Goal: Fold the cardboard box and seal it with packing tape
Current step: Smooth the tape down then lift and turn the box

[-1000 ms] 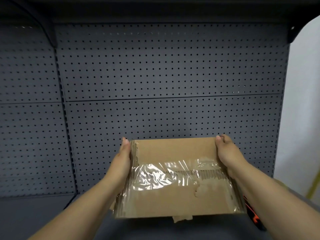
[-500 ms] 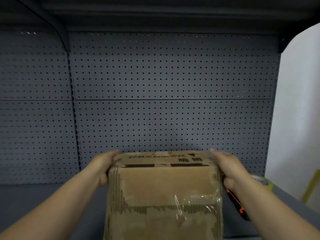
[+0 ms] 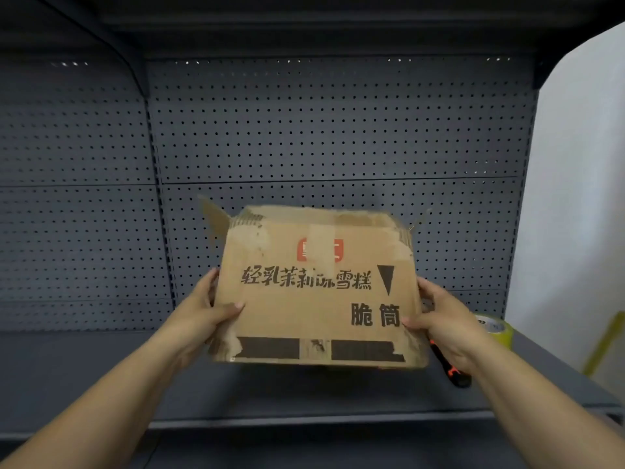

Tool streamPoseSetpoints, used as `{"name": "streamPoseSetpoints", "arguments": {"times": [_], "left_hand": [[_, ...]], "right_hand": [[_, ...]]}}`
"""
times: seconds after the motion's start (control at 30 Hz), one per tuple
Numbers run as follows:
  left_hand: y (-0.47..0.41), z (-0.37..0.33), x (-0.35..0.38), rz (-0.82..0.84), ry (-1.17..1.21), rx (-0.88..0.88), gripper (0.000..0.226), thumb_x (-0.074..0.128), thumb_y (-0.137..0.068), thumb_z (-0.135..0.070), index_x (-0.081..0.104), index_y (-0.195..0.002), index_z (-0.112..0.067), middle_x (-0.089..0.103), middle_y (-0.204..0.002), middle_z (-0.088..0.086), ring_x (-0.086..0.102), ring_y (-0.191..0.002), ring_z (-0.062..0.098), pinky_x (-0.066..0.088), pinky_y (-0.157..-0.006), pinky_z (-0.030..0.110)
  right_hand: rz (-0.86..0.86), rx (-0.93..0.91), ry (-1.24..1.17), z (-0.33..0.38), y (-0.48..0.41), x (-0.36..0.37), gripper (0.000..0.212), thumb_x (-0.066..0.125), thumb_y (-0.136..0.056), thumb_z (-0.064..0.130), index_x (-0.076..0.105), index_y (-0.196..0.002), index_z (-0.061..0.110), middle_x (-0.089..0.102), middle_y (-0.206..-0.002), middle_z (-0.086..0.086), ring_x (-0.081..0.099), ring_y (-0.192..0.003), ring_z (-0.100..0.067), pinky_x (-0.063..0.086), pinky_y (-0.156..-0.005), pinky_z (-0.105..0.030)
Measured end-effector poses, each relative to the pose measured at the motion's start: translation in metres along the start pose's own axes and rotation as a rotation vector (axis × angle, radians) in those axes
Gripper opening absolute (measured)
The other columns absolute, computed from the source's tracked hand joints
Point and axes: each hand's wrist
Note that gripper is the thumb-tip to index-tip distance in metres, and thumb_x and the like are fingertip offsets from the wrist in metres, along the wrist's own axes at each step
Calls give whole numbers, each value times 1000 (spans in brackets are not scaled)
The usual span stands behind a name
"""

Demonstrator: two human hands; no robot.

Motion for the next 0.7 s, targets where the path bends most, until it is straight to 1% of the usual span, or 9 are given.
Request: {"name": "streamPoseSetpoints", "arguments": {"times": [0.1,0.2,0.3,0.33,0.4,0.47,0.5,0.6,0.7], "left_hand": [[-6,12,-1,34,-187,93,89,64,-80,4,21,-144,-40,58,-126,-9,54,-116,14,44,-100,47],[-12,31,8,-5,-299,86,81,64,-79,3,30,-137,-41,57,-122,-15,51,-120,14,45,-99,50],[-17,54,16,17,-188,-35,61,67,-82,-23,35,-132,-34,53,-130,-7,47,-124,21,39,-104,52],[-20,59,17,9,-158,-89,60,64,-82,-42,36,-134,-31,50,-136,-4,46,-126,24,36,-106,51],[-30,64,19,-13,-96,-146,75,41,-82,-69,33,-142,-25,39,-147,3,36,-135,28,28,-112,50],[-43,65,20,-16,-4,-178,88,22,-76,-78,31,-144,-23,34,-150,7,30,-138,28,23,-114,51],[-50,65,20,-18,29,-179,90,17,-74,-80,32,-144,-24,35,-149,8,31,-138,29,22,-114,52],[-67,69,19,-19,37,-205,100,13,-65,-88,36,-141,-28,40,-147,7,33,-137,28,22,-114,53],[-79,78,16,-11,71,-212,103,11,-60,-90,39,-140,-30,44,-144,7,36,-135,29,25,-112,55]], "right_hand": [[-24,-28,-15,-5,-7,7,83,58,-74,-22,35,-139,24,58,-112,8,54,-111,-16,52,-89,-40],[-77,-19,-3,-18,-19,17,83,64,-75,-14,31,-140,25,52,-124,4,50,-112,-15,48,-96,-42],[-112,62,-12,-32,-27,28,72,68,-79,0,30,-137,17,57,-105,4,56,-96,-15,52,-78,-33],[-113,116,-26,-39,-30,31,68,69,-81,10,30,-136,14,57,-101,3,57,-91,-15,50,-72,-30],[-145,210,-9,-49,-37,39,79,69,-77,43,28,-136,11,56,-110,-3,56,-98,-20,49,-81,-34],[-179,246,32,-56,-49,44,108,63,-58,75,30,-138,10,56,-123,-6,55,-111,-26,46,-96,-42],[-187,245,37,-57,-54,46,114,61,-55,79,29,-139,10,55,-125,-7,54,-114,-28,45,-98,-44],[-149,233,16,-63,-67,54,97,60,-71,67,17,-142,16,46,-119,-4,49,-119,-29,44,-99,-44],[-119,249,24,-69,-76,58,95,62,-71,64,13,-142,24,44,-118,-2,50,-117,-28,44,-101,-46]]}}
Point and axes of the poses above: each hand's wrist, its own y-axis away from the middle knuckle, its own x-axis out of the palm, z = x × y
